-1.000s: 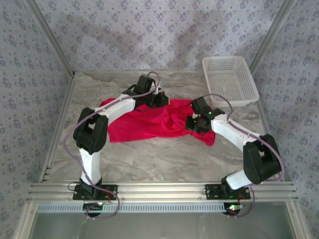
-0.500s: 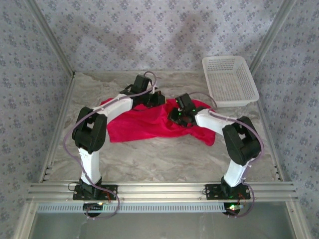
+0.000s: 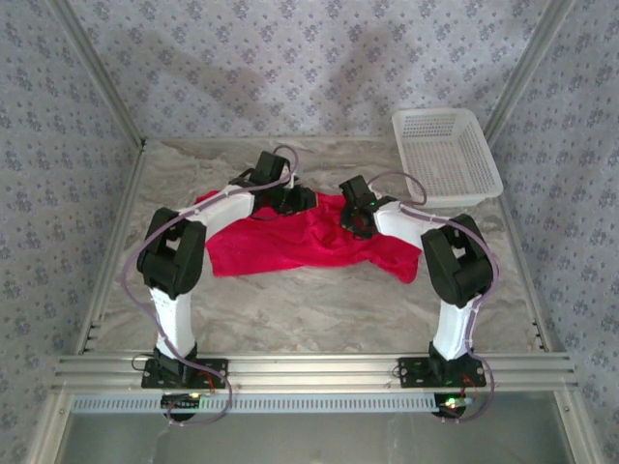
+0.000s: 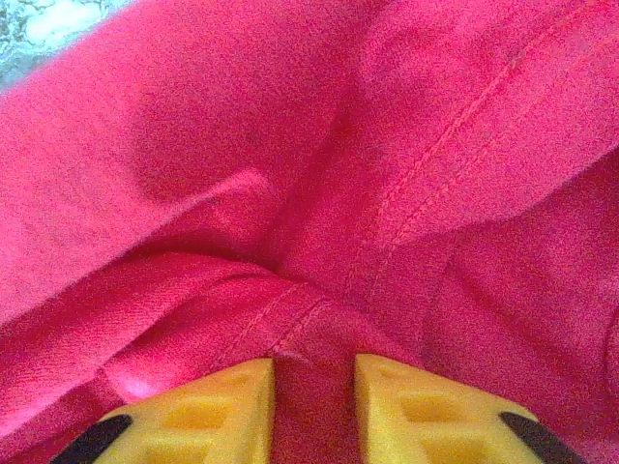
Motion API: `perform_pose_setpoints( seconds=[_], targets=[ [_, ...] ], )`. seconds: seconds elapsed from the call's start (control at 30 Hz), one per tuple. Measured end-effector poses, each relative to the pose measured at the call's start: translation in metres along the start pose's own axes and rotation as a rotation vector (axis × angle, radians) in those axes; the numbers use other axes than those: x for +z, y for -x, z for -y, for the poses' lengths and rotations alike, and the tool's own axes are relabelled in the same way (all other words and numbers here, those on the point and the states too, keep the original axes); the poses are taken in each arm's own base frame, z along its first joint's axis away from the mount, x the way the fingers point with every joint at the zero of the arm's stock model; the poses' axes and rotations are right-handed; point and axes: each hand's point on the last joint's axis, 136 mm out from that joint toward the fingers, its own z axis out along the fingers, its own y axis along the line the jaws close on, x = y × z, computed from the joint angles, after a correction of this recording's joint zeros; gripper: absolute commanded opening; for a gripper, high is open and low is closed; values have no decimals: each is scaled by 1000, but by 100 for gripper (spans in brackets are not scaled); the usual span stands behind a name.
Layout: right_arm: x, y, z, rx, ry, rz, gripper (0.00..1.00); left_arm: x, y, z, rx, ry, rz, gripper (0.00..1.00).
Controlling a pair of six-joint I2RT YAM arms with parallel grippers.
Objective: Fold the inside-out t-shirt
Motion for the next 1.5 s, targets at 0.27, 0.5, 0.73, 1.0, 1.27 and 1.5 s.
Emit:
perform_pose_setpoints(
  seconds=[0.27, 0.5, 0.73, 1.0, 1.27, 1.5],
  targets=[
    [0, 0, -3, -3, 18, -9, 0, -28, -20, 10, 68, 146, -8, 35],
    [1, -6, 1, -4, 26, -23, 0, 12, -42, 19, 139, 200, -104, 43],
    [-1, -12, 5, -3, 30, -31, 0, 59, -46, -15, 118, 289, -175, 23],
    [-1, -12, 13, 10, 34, -32, 0, 55, -44, -17, 119, 301, -181, 0],
    [-8, 0, 55, 86, -9, -18, 0, -48, 3, 113, 256, -107, 100, 0],
    [-30, -9, 48, 65, 42, -3, 0, -47, -19, 84, 173, -334, 138, 0]
  ],
)
